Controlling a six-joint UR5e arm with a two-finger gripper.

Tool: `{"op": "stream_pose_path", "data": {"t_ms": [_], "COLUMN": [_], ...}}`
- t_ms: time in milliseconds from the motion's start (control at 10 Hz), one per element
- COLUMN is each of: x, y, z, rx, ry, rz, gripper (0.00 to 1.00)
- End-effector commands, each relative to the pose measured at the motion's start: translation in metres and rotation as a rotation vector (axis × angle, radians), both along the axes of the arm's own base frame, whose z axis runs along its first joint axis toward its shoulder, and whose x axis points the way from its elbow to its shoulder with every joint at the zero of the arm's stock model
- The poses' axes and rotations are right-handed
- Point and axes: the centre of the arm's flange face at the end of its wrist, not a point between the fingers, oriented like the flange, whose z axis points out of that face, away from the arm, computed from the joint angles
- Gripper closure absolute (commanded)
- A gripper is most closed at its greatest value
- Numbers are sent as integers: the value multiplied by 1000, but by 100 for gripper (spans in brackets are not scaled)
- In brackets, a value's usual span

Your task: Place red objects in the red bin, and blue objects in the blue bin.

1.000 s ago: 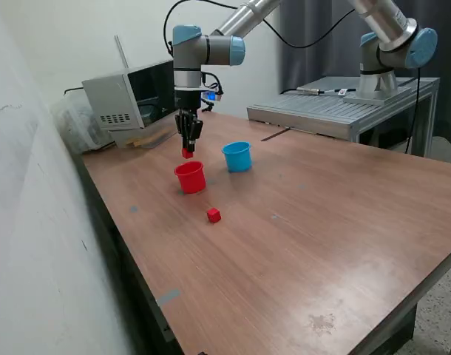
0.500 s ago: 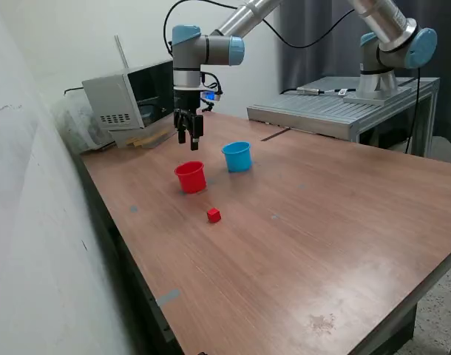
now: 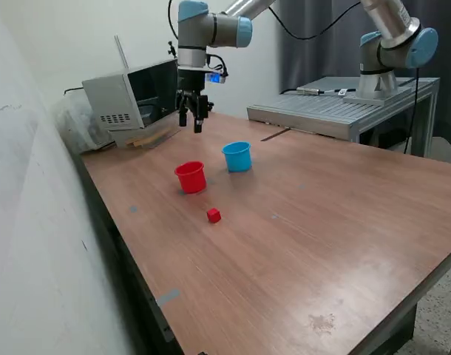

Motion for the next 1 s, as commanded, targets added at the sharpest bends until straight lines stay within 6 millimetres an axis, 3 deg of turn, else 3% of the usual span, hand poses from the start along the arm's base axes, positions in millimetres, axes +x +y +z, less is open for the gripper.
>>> {"op": "stream_pose_path", "data": {"t_ms": [0,200,500,600,900], "x": [23,26,14,4,-36], "y": [-62,-95,-104,-109,-115], "z": [55,62,50,36,-37], "rx": [8,6,-1,-3,-12], "ry": [50,58,53,44,-18], "rz": [79,125,139,147,157], "gripper": [0,0,0,0,0]}}
